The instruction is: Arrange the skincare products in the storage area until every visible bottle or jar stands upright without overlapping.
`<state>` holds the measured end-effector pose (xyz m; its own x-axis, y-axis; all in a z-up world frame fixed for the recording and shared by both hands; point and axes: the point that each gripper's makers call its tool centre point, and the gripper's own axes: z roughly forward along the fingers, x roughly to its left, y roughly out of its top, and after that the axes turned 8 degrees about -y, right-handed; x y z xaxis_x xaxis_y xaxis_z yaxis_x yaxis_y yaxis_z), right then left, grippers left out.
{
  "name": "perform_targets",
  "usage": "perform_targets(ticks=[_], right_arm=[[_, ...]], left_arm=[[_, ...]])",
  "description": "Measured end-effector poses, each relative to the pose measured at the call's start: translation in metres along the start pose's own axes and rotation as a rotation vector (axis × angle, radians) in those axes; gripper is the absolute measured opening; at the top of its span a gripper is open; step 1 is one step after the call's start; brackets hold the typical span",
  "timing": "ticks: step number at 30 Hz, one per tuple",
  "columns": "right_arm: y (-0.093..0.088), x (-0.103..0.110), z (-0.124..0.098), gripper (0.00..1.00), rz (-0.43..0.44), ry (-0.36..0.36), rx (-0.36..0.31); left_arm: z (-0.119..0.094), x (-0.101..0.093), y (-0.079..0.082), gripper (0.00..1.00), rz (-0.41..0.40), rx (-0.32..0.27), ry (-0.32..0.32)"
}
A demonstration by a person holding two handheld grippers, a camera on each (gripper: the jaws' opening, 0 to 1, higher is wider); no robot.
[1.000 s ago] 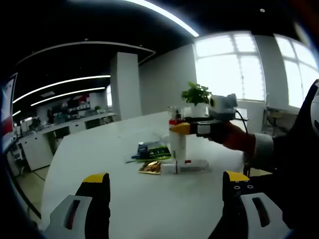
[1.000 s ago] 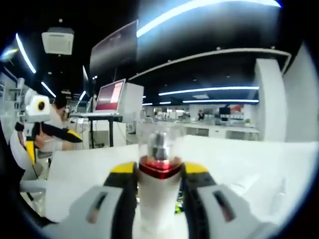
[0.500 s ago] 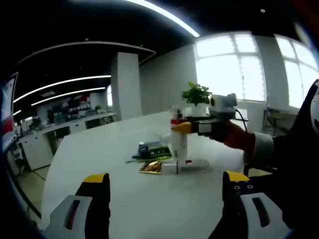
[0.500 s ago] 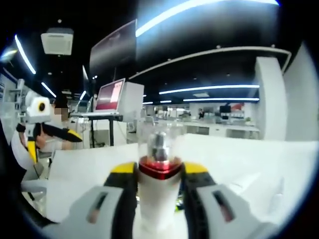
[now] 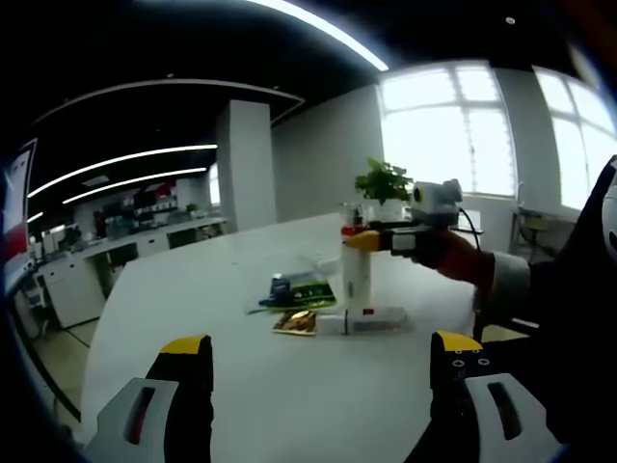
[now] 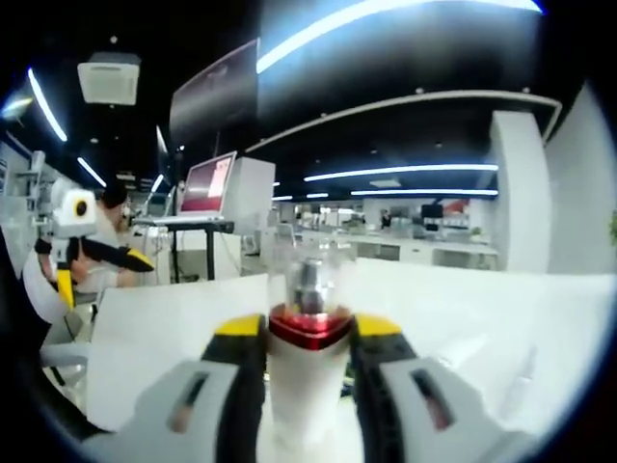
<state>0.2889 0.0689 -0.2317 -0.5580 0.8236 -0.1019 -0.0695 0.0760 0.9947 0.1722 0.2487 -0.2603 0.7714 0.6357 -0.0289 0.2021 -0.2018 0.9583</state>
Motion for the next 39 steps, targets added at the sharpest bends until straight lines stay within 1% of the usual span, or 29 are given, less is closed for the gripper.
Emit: perform_targets(ticks=[3,6,12,24,27,39], right_arm=[[0.0,-0.006,-0.002,0.32,0.002,-0.001,0.0],[-0.001,-0.016,-0.004,0.32,0.001,-0.004,0.002],[-0.001,-0.027,-0.01,0.32,0.006,-0.02,0.0],[0.0,-0.043,-0.02,0.32,0.0,-0.032,0.01],[0.0,-0.053,-0.023,0.32,-0.005,-0.036,0.015],[-0.001,-0.08,-0.034,0.32,-0.004,-0.067,0.024]], left_arm=[[0.0,0.0,-0.001,0.95,0.0,0.002,0.001],[-0.001,0.002,-0.001,0.95,-0.004,0.003,0.004],[-0.001,0.002,-0.002,0.95,-0.006,0.004,0.006],[0.0,0.0,-0.003,0.95,-0.006,0.009,0.002],[0.0,0.001,-0.003,0.95,-0.006,0.01,0.003],[0.002,-0.001,-0.004,0.95,-0.007,0.014,0.001]])
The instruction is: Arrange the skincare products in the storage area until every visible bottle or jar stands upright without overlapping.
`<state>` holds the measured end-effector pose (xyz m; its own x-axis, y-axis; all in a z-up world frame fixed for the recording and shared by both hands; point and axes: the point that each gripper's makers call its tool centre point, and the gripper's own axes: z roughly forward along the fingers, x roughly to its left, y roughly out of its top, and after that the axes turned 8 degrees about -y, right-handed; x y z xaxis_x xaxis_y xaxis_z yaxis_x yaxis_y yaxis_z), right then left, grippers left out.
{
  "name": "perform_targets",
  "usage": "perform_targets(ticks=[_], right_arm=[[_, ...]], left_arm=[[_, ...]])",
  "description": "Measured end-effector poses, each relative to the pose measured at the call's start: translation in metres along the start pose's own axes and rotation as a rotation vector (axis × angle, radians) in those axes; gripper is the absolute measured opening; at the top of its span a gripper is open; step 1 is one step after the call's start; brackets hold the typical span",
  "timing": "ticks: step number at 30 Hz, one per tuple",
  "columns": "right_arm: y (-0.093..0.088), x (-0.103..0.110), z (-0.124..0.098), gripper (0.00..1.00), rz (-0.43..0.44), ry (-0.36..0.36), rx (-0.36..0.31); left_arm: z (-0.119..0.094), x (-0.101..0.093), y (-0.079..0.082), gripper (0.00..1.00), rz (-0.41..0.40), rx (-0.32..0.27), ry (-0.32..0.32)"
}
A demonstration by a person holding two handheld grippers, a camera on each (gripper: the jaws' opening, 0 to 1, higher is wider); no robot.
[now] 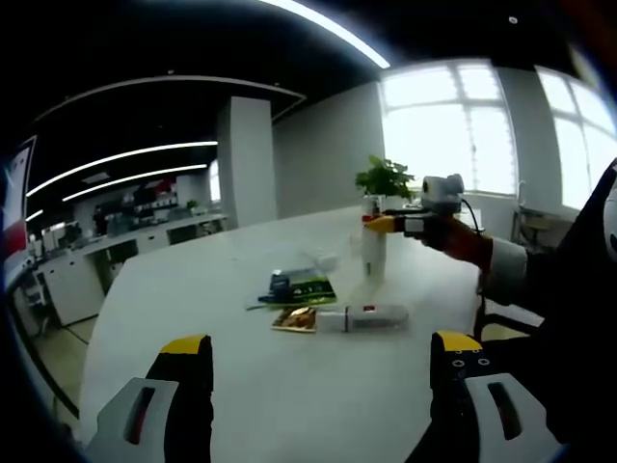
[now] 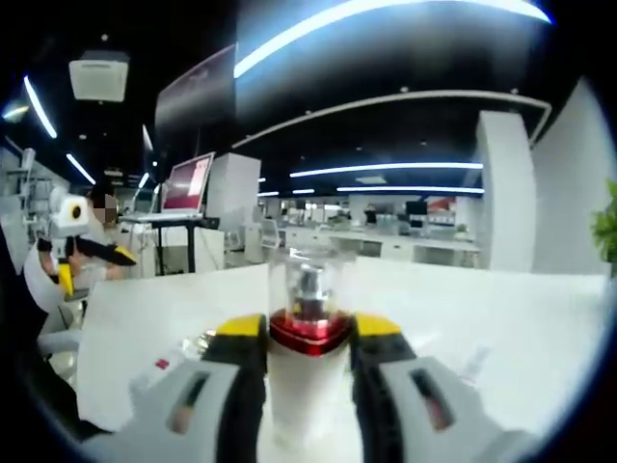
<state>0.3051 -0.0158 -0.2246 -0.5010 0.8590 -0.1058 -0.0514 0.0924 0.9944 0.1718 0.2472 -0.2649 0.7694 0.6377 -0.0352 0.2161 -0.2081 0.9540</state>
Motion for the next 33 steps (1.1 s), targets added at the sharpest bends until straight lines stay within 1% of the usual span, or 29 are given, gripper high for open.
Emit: perform_targets(ticks=[4,16,22,33], right_arm=[[-0.001,-0.008,-0.003,0.32,0.002,-0.011,0.001],[0.0,-0.015,-0.007,0.32,-0.008,0.003,0.008],[0.0,-0.02,-0.01,0.31,-0.016,-0.015,0.014],[-0.002,-0.04,-0.019,0.31,-0.01,-0.044,0.018]], left_arm=[[0.001,-0.001,0.0,0.95,0.001,0.001,-0.001],[0.004,-0.003,-0.002,0.95,0.003,0.009,-0.005],[0.004,-0.002,-0.002,0.95,0.002,0.008,-0.003],[0.004,-0.003,0.0,0.95,0.009,0.008,-0.004]])
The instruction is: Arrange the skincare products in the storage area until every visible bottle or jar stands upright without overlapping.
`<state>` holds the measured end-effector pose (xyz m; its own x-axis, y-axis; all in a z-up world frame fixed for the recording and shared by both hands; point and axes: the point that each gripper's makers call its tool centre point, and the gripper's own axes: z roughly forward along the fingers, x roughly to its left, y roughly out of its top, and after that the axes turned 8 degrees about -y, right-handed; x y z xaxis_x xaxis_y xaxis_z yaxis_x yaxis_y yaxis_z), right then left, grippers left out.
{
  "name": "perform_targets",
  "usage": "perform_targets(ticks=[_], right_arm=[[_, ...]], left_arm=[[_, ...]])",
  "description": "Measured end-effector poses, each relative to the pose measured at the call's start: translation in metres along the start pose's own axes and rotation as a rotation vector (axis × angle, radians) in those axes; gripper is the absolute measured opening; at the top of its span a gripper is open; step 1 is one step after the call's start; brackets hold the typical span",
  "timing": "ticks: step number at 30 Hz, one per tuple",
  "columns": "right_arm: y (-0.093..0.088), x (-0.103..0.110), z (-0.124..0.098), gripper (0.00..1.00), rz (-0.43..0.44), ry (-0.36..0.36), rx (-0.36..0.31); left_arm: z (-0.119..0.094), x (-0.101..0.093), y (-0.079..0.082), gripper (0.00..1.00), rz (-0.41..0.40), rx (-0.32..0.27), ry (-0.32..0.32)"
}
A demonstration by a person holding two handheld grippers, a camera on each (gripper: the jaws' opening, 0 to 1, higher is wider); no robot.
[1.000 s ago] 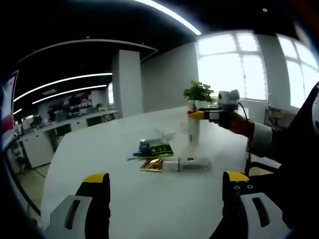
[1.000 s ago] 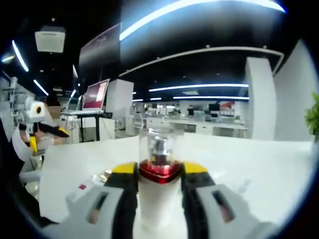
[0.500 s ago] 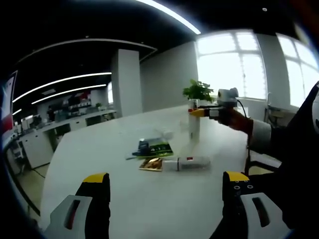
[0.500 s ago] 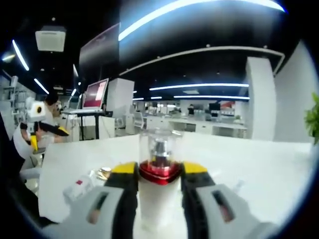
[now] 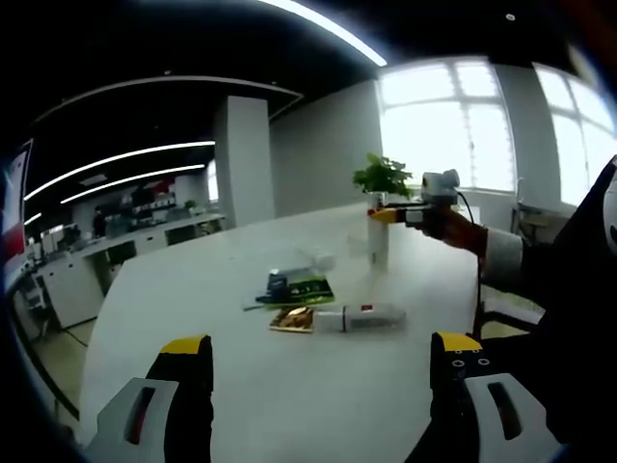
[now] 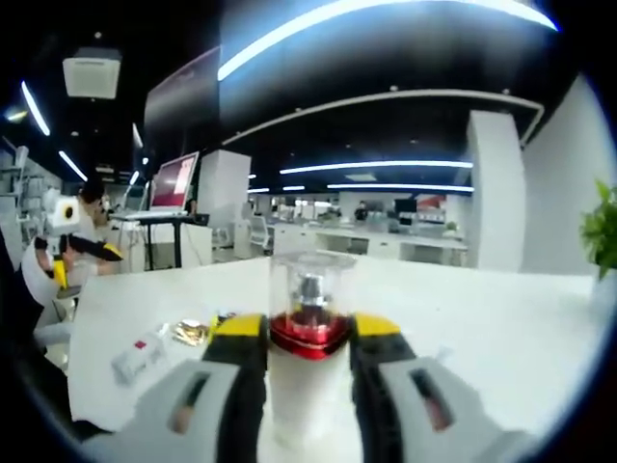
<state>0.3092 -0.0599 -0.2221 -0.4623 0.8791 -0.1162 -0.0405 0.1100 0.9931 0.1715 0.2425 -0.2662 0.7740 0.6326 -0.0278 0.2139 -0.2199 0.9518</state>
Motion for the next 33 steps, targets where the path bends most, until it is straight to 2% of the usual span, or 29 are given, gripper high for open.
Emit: perform_targets(ticks=[13,29,33], right_arm=[[-0.003,-0.01,-0.009,0.31,-0.002,-0.014,0.003],[-0.003,-0.004,-0.013,0.31,0.011,-0.038,-0.004],[0.019,-0.008,-0.016,0.33,0.004,-0.075,-0.079]], left_arm=[[0.0,-0.001,0.0,0.95,0.008,0.004,-0.002],[0.001,-0.001,-0.001,0.95,0.006,0.006,0.0],[0.001,0.0,-0.002,0.95,0.007,0.008,0.001]])
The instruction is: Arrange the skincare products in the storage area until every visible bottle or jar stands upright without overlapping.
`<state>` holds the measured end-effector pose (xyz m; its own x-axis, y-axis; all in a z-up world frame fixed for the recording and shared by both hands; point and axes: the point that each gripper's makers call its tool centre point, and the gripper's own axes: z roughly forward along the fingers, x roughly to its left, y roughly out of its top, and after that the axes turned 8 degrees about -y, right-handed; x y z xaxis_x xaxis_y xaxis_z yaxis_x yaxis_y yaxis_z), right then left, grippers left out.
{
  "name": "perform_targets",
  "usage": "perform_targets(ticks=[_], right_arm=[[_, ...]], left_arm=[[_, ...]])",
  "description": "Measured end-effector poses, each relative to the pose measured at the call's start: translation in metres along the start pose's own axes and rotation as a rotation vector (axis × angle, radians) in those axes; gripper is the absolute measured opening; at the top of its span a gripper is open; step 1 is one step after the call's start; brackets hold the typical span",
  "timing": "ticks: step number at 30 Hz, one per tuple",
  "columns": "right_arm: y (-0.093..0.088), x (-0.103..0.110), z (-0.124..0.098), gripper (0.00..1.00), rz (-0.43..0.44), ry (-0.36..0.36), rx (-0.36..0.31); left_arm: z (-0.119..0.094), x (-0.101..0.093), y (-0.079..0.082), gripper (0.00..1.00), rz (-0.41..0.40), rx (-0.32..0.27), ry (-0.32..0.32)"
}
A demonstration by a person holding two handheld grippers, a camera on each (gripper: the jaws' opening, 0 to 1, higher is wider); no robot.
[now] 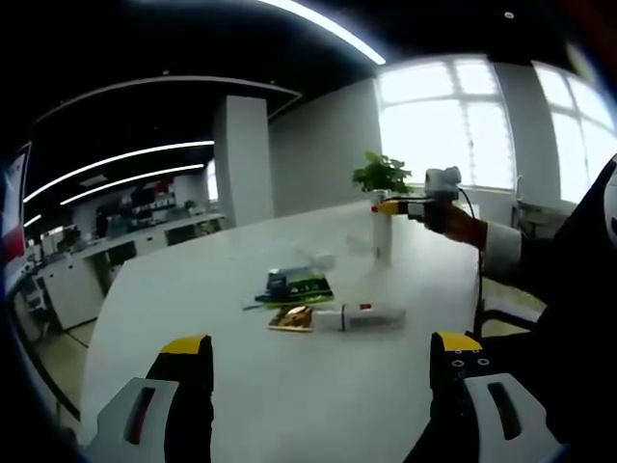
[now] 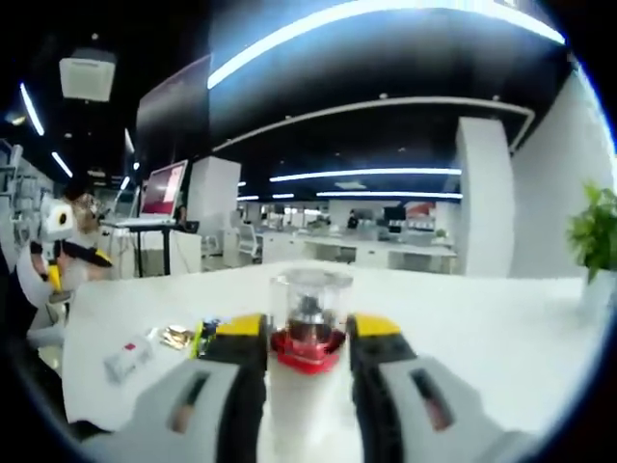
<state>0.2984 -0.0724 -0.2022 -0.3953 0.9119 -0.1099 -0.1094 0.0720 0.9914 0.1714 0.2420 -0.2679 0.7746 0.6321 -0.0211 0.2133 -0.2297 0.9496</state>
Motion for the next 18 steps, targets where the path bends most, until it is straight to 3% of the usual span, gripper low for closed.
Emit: perform_targets(ticks=[2,6,12,18], right_arm=[[0.011,-0.009,0.004,0.36,-0.021,-0.014,-0.015],[0.034,-0.005,0.007,0.36,-0.044,-0.009,-0.046],[0.065,0.018,0.016,0.37,-0.084,0.026,-0.079],[0.085,0.037,0.031,0.34,-0.103,0.061,-0.084]], left_arm=[[0.0,0.0,0.0,0.95,-0.001,0.0,0.0],[0.0,-0.001,0.0,0.95,0.002,0.002,0.0],[-0.001,-0.001,0.0,0.95,0.004,0.002,0.002],[-0.003,-0.002,0.001,0.95,0.007,-0.002,0.004]])
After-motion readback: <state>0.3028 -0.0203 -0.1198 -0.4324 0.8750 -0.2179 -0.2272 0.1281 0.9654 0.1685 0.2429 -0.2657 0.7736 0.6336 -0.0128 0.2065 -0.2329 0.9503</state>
